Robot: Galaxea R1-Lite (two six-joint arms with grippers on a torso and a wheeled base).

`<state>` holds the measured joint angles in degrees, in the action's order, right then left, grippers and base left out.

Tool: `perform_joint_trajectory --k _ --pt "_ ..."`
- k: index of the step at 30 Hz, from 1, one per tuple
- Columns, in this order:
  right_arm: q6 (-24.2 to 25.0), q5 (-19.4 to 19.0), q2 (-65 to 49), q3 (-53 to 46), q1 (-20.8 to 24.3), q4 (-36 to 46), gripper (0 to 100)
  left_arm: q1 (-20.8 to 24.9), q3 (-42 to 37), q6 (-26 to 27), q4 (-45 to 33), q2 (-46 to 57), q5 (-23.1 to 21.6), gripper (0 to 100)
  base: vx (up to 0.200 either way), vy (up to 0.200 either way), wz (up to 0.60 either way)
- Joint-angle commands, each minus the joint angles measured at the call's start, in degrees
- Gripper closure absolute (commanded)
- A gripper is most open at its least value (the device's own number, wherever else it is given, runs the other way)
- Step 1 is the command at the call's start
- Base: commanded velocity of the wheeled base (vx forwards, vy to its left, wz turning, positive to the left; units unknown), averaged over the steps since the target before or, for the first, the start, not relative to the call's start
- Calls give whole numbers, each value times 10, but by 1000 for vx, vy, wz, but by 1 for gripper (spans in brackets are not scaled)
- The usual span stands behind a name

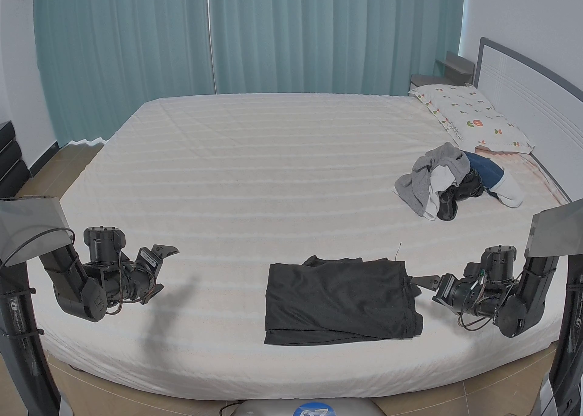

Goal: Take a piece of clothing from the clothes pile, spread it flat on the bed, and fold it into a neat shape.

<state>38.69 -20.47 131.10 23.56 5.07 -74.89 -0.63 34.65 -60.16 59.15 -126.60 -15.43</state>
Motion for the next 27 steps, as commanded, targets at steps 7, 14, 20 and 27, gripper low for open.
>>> perform_joint_trajectory --k 7,14,20,27 --pt "79 39 86 130 29 -2 0 16 -2 0 35 -23 44 0 0 0 0" --pt "82 54 104 149 39 -4 0 16 -3 -1 35 -23 44 0 0 0 0" --pt "82 54 113 166 40 -3 0 16 -3 -1 35 -23 44 0 0 0 0" --pt "83 54 121 176 37 -4 100 17 -3 -1 35 -23 44 0 0 0 0"
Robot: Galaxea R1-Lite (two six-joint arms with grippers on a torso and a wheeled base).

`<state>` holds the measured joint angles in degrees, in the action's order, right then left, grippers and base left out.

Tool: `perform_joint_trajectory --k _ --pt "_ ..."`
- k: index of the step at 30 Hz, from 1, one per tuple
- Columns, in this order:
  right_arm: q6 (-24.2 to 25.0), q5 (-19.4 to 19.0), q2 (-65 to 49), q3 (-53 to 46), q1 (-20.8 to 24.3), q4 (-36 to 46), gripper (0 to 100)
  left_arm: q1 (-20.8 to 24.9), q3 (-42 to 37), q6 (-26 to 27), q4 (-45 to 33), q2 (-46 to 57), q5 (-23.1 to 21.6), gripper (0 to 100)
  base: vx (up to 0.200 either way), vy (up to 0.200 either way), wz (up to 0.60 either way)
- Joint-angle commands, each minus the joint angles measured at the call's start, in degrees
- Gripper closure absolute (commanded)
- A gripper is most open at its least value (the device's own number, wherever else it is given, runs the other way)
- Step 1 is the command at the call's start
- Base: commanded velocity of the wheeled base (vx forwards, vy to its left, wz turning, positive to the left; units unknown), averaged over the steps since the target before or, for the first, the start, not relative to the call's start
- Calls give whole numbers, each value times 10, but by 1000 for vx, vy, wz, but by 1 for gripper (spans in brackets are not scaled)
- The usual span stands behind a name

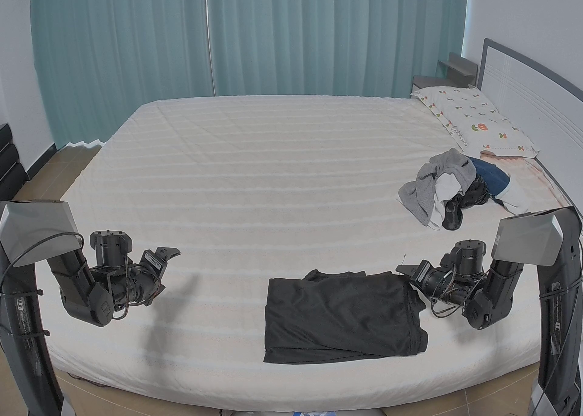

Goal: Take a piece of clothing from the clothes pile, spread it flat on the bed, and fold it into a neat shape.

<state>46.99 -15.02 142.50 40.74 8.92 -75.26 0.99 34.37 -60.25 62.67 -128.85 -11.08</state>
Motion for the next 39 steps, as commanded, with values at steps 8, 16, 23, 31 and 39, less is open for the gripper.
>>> perform_joint_trajectory --k 8,16,23,31,39 --pt "2 1 8 4 -7 -19 100 0 1 0 0 -1 0 0 0 0 0" --pt "4 4 16 12 -21 -42 100 0 1 0 0 -1 0 0 0 0 0" --pt "24 44 26 41 -29 -41 100 0 1 0 0 -1 0 0 0 0 0" --pt "26 43 30 43 -28 -41 100 0 1 0 0 -1 1 0 0 0 0" --pt "28 43 34 38 -32 -69 0 0 1 0 0 -1 1 0 0 0 0"
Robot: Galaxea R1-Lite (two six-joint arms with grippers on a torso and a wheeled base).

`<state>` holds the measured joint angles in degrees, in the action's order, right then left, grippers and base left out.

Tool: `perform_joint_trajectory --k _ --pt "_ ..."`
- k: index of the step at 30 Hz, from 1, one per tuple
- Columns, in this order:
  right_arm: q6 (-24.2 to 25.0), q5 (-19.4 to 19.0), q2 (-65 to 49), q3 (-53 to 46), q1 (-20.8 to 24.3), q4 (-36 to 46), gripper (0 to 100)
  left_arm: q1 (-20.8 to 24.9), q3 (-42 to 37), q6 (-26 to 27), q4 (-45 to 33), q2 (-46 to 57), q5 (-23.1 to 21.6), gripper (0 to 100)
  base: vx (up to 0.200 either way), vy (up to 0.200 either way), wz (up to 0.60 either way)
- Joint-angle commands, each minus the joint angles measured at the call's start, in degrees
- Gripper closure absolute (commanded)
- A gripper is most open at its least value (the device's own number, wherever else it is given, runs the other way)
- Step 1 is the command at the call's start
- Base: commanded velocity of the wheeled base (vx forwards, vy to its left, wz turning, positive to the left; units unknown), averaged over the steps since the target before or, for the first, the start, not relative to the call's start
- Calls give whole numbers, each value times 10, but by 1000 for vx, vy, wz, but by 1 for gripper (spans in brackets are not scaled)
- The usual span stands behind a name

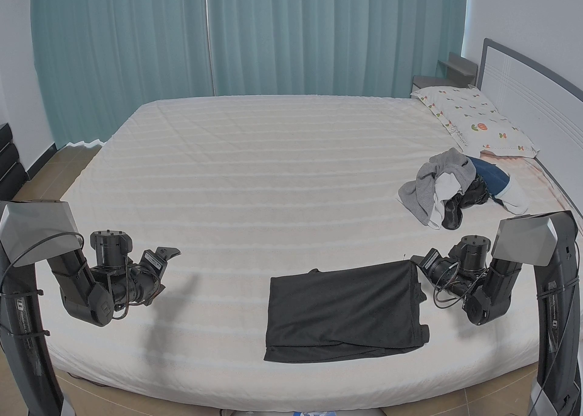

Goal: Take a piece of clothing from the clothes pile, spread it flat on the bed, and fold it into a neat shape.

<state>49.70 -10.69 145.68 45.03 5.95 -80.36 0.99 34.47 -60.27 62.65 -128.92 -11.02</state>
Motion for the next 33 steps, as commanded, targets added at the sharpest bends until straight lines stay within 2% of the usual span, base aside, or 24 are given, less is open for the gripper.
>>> perform_joint_trajectory --k 1,4,9,10,13,17,22,26,33 --pt "0 -2 1 -15 -8 -44 0 0 0 0 0 -1 0 0 0 0 0" --pt "0 -12 -6 -55 -9 -74 0 1 0 0 0 -1 0 0 0 0 0" --pt "0 -81 -66 -151 -12 -91 0 1 0 0 0 -1 0 0 0 0 0" --pt "0 -81 -66 -151 -12 -91 0 1 0 0 0 -1 0 0 0 0 0" --pt "-4 -140 -113 -219 -26 -91 0 1 0 0 0 -1 0 0 -200 0 0" --pt "-27 -182 -135 -260 -33 -91 0 1 0 0 0 -1 0 0 -200 0 0" --pt "-68 -187 -120 -275 -23 -91 0 1 0 0 0 -1 0 0 -200 0 0" --pt "-96 -188 -109 -281 -12 -91 0 1 0 0 0 -1 0 0 0 0 0" --pt "-112 -187 -82 -267 0 -91 0 1 0 0 0 -1 0 0 0 0 0"
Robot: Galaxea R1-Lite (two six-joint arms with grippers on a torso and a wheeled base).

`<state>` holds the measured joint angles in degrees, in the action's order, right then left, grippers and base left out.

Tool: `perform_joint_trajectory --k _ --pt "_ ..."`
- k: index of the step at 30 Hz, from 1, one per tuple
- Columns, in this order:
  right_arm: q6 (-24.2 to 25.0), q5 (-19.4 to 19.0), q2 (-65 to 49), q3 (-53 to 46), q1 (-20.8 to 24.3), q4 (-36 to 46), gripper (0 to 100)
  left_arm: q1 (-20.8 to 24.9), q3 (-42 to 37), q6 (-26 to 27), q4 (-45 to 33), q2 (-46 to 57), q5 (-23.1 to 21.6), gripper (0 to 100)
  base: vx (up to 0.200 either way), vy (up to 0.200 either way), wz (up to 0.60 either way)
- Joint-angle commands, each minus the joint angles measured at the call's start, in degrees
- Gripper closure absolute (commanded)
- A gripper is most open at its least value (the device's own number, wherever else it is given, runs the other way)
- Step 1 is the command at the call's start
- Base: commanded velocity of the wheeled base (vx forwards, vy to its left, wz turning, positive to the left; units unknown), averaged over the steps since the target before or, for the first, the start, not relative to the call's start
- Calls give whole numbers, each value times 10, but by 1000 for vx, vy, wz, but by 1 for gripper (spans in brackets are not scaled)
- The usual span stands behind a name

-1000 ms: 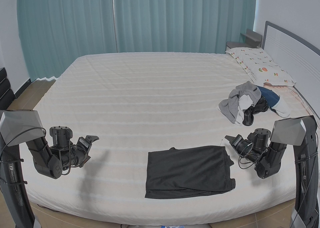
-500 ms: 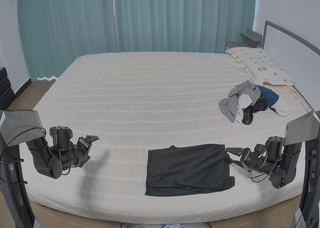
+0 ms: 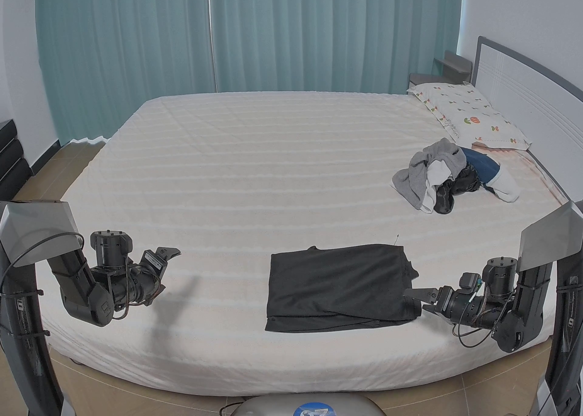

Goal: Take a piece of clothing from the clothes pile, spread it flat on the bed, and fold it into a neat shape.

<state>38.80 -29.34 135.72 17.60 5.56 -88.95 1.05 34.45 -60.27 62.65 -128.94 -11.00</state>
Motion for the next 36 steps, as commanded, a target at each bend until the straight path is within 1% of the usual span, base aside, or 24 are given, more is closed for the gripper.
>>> perform_joint_trajectory --k 1,9,15,16,20,24,36 --pt "-3 0 17 8 4 -5 0 0 0 0 0 -1 0 0 0 0 0" --pt "-3 4 39 43 7 -5 0 0 0 0 0 -1 0 0 0 0 0" --pt "-7 6 55 51 24 -5 0 0 1 0 0 -1 0 0 0 0 0" --pt "-7 6 56 51 24 -5 100 0 1 0 0 -1 0 0 0 0 0" --pt "-14 6 49 38 16 -4 100 0 0 0 0 -1 0 0 0 0 0" --pt "-48 6 50 17 3 -4 100 0 2 -2 0 -1 -1 0 0 0 0" --pt "-55 6 36 -4 -13 -4 100 0 1 -3 0 -1 -1 0 0 0 0"
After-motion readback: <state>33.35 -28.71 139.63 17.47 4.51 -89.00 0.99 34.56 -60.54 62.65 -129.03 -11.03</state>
